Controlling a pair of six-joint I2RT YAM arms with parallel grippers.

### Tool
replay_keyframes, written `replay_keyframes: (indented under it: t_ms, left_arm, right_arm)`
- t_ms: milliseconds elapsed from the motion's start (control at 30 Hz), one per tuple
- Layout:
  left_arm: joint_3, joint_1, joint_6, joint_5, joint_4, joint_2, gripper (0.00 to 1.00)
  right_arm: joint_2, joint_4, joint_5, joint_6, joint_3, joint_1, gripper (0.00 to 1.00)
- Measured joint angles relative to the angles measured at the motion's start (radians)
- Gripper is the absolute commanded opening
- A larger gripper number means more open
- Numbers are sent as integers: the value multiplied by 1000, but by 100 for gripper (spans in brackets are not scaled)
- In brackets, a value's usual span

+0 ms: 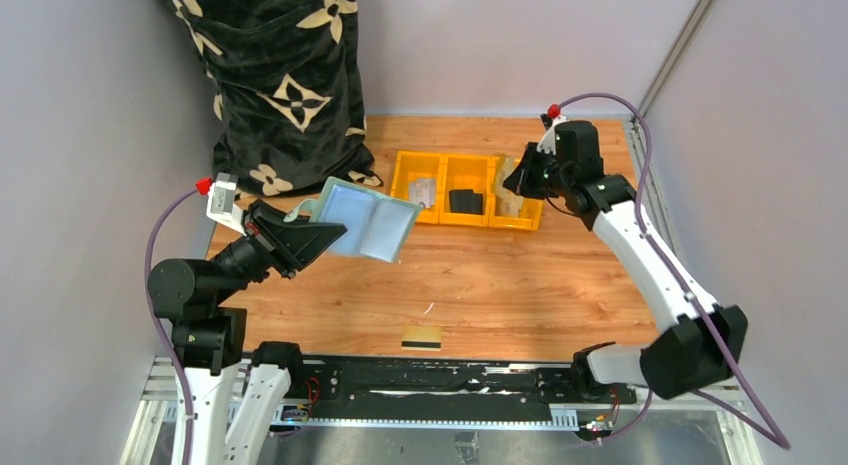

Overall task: Take the credit cards out of the card holder
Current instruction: Place the credit card in the storage box, then close the card holder.

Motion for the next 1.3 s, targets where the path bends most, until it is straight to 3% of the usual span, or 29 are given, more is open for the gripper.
replay_keyframes:
  t_ms: [300, 667, 733, 967, 1133, 1300]
  left_arm:
    - [11, 0, 64, 19, -23, -1, 0]
    - [11, 0, 108, 32, -71, -1, 0]
    - [11, 0, 108, 39, -72, -1, 0]
    - [-2, 0, 85, 96, -17, 4, 1]
    - [-4, 0, 90, 146, 3, 24, 3]
    - [-6, 0, 126, 199, 6, 35, 5]
  right_arm:
    - [310, -100, 196, -123, 122, -92, 0]
    - [593, -125, 150, -135, 261, -103, 2]
    - [615, -141, 151, -132, 261, -103, 20]
    - [551, -154, 169, -104, 250, -98, 68]
    - [365, -126, 106, -93, 249, -71, 73]
    - [149, 41, -98, -55, 203, 7, 75]
